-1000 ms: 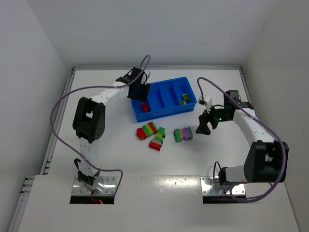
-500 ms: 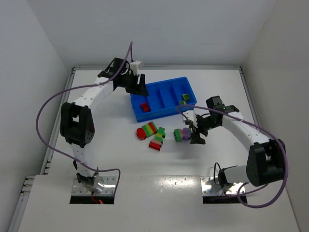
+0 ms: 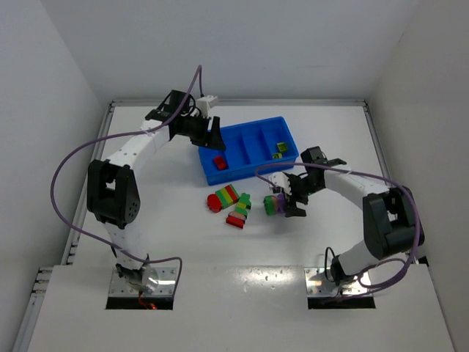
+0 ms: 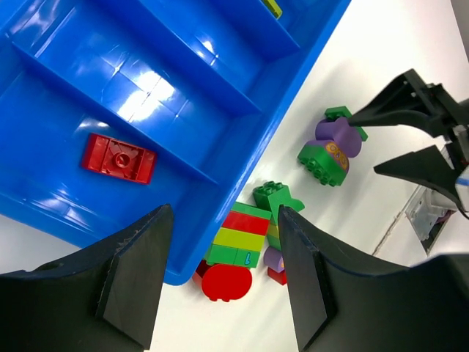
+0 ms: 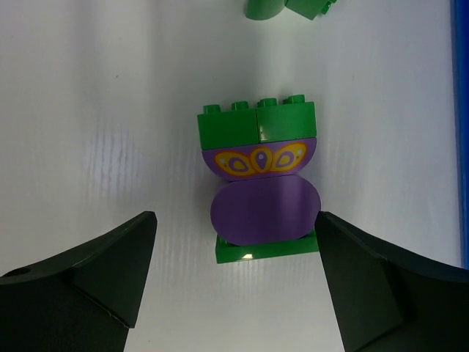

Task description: Sort the legos into containers by color

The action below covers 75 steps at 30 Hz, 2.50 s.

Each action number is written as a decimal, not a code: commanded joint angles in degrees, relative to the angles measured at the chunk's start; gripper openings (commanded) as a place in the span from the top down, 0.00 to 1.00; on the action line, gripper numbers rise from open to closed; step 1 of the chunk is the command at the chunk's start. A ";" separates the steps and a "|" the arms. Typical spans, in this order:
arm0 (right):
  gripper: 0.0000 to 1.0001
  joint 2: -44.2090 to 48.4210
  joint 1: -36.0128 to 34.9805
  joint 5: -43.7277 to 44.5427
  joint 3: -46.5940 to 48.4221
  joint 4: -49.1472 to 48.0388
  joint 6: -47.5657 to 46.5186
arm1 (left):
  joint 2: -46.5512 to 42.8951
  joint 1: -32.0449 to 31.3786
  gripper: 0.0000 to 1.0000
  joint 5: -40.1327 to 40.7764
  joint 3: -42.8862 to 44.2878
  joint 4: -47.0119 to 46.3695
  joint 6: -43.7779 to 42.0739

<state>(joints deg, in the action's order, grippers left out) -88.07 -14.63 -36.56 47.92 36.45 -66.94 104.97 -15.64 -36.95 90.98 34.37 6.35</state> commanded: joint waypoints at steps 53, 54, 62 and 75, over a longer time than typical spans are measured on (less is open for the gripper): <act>0.90 11.60 -5.32 -5.10 8.59 -12.72 37.92 | -15.94 -5.36 0.30 -26.41 -27.88 -23.38 15.18; 0.90 11.61 -6.01 -5.10 9.29 -12.72 38.54 | -15.15 -5.37 0.30 -26.42 -27.18 -23.38 15.79; 0.90 12.22 -9.45 -4.49 12.11 -11.05 39.16 | -9.44 -7.74 0.26 -28.08 -20.76 -23.38 17.99; 0.90 10.56 -13.40 0.69 12.64 -10.52 37.58 | -6.97 -10.46 0.26 -28.62 -18.29 -23.38 18.52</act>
<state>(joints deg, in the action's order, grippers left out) -77.32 -26.87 -36.21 57.84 27.38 -28.93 98.15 -24.62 -63.92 70.83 12.75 24.49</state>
